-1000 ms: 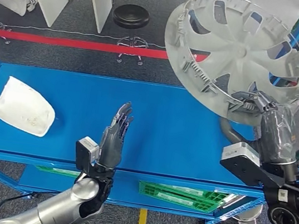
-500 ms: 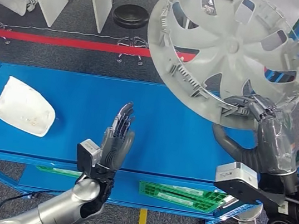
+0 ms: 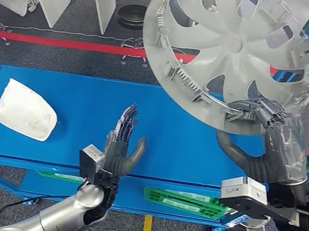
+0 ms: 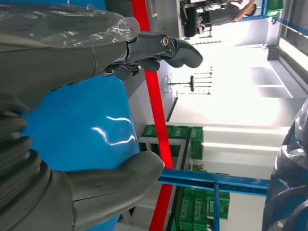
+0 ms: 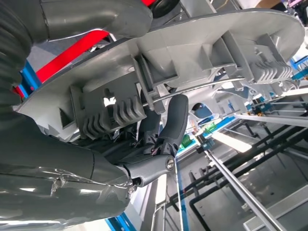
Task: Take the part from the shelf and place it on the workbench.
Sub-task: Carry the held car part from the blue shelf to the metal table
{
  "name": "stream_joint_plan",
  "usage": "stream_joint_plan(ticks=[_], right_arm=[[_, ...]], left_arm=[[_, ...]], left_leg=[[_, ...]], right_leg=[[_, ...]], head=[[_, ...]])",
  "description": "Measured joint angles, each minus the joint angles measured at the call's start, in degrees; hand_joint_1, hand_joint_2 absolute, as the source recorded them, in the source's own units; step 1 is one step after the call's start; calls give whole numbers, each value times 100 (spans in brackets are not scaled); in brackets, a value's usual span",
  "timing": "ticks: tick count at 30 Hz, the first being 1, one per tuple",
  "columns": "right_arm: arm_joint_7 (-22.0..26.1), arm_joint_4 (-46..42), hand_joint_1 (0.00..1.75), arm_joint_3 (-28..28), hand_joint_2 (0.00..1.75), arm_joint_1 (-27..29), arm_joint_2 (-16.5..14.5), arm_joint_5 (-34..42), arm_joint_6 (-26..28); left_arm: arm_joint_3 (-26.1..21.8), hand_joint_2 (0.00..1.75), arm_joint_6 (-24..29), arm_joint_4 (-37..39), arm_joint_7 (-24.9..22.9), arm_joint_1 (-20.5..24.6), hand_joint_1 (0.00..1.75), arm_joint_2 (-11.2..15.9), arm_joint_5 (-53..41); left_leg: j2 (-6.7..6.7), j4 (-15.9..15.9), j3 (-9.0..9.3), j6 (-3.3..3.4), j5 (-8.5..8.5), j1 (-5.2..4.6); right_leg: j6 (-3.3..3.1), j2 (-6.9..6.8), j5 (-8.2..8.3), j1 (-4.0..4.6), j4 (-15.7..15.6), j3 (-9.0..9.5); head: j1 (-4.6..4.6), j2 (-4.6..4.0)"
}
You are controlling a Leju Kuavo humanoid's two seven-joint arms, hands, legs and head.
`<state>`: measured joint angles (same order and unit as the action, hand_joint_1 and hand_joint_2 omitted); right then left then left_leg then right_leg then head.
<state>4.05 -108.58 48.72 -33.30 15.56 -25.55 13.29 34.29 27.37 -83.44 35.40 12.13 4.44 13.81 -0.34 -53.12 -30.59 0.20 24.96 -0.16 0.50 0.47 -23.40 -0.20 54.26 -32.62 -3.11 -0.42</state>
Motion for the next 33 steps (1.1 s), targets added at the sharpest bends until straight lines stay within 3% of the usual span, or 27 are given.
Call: stream_joint_plan(ticks=[33], right_arm=[[128,-5,175,-7,175,200,0,215,-10]], left_arm=[[0,175,25,-3,16,-11,0,-2,118]], left_leg=[[0,0,0,0,0,0]], right_leg=[[0,0,0,0,0,0]], head=[[0,0]])
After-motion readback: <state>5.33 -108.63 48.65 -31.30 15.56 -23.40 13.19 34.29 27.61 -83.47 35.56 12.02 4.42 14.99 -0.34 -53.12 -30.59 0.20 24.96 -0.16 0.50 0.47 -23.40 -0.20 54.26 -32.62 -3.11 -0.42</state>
